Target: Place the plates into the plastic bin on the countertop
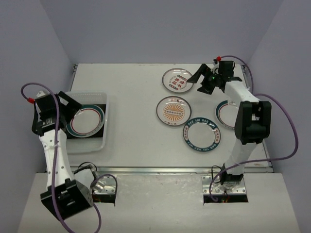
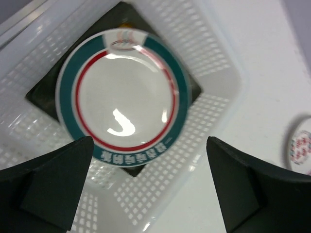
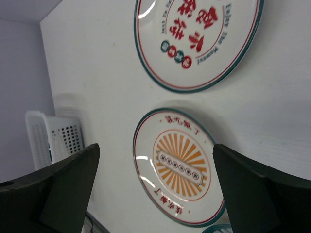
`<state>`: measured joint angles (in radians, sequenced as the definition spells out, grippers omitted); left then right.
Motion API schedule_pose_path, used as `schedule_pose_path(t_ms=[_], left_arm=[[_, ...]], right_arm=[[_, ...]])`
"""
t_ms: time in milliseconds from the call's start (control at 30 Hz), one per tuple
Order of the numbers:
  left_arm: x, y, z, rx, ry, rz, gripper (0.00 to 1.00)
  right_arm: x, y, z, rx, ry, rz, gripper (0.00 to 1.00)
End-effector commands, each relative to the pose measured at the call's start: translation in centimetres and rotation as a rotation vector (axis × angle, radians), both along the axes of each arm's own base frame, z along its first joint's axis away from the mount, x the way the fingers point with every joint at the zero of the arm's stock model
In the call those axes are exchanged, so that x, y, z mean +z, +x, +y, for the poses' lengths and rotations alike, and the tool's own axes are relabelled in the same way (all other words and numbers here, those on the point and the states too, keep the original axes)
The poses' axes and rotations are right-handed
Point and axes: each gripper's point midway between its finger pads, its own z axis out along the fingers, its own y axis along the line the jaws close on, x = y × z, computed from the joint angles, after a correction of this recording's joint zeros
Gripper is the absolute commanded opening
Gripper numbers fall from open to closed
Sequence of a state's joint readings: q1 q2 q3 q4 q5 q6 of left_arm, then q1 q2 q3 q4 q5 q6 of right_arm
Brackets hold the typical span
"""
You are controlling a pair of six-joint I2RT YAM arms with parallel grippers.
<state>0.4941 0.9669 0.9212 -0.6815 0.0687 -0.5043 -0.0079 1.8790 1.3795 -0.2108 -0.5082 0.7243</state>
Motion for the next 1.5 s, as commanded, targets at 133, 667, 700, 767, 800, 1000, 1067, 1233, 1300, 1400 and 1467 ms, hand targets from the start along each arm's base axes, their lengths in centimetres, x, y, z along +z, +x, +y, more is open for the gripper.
schedule_pose_path(t_ms=[133,667,700,767,800,1000,1067,1233,1300,1400,1467], left_arm=[[8.3,1.2,-11.8,-0.570,-0.021,-0.410,1.00],[8.0,2.5,-13.8,-0.697,-0.016,-0.417,1.00],[7.8,2.6,-14.0,-0.706,-0.022,-0.417,1.00],[6.4,3.5,-14.3,-0.732,-0.066,-0.378,1.00],[6.0,3.8,-14.5,-0.742,-0.087,-0.365,1.00],[5.5,4.9,-15.3,-0.776,-0.126,-0.363,1.00],[5.4,5.0,-15.6,-0.780,-0.134,-0.367,1.00],[5.4,5.0,-15.7,-0.784,-0.129,-0.376,1.00],[5.8,5.2,-15.9,-0.793,-0.133,-0.384,1.00],[6.6,6.2,-17.7,-0.832,-0.168,-0.411,1.00],[7.1,7.4,-18.8,-0.843,-0.165,-0.416,1.00]], right_arm=[[-4.3,9.9,-6.0,-0.087,-0.085,0.023,0.93],[-14.1,11.6,-1.8,0.017,0.151,0.168,0.17],[-14.3,11.6,-1.5,0.017,0.163,0.173,0.14],[-14.0,11.7,-1.1,0.009,0.209,0.179,0.14],[-13.6,11.9,-0.9,0.010,0.221,0.170,0.15],[-11.1,12.6,0.0,0.015,0.324,0.141,0.22],[-11.4,12.8,0.3,0.013,0.343,0.146,0.21],[-12.3,12.5,0.7,-0.008,0.367,0.166,0.02],[-10.6,12.4,1.0,-0.005,0.398,0.130,0.00],[-5.8,12.6,1.8,0.032,0.501,0.018,0.00],[-0.9,12.3,2.4,0.097,0.543,-0.102,0.00]])
